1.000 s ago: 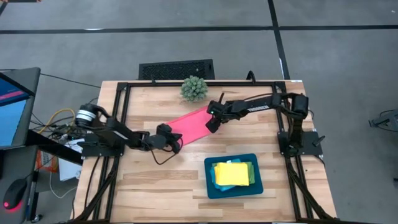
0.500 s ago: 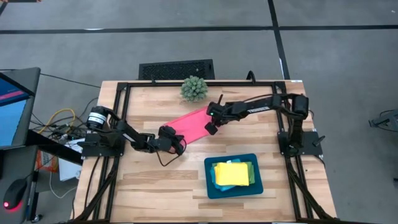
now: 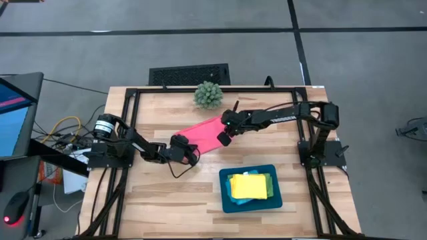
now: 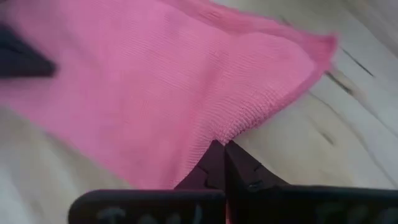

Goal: Fold microfiber towels
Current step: Fold the pink microfiber towel

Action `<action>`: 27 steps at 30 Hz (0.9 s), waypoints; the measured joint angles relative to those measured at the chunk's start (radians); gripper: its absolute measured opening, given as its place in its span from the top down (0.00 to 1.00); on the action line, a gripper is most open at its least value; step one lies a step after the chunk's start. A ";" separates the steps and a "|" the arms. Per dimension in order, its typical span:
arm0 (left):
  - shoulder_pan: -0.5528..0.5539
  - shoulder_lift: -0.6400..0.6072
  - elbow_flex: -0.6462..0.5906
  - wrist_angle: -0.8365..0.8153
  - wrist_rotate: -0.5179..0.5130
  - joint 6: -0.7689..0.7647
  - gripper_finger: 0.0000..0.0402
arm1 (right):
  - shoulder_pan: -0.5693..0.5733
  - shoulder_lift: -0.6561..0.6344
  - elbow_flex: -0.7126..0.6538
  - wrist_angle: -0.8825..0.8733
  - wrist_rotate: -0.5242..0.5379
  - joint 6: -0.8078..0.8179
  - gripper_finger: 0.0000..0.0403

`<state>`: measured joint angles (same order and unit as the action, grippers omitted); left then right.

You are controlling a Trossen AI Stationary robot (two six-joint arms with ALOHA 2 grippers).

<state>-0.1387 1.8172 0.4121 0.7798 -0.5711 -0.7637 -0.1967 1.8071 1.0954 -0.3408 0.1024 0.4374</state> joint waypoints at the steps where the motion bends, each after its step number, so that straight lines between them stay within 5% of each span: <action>1: 0.000 0.000 0.001 0.000 0.001 -0.001 1.00 | 0.007 0.000 0.002 0.013 -0.002 0.000 0.98; 27: 0.000 0.003 0.059 -0.002 0.079 0.022 1.00 | 0.097 0.088 0.047 0.280 -0.077 0.068 0.96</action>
<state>-0.1390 1.8202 0.4714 0.7774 -0.4924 -0.7418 -0.0997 1.8953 1.1419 -0.0609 0.0252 0.5051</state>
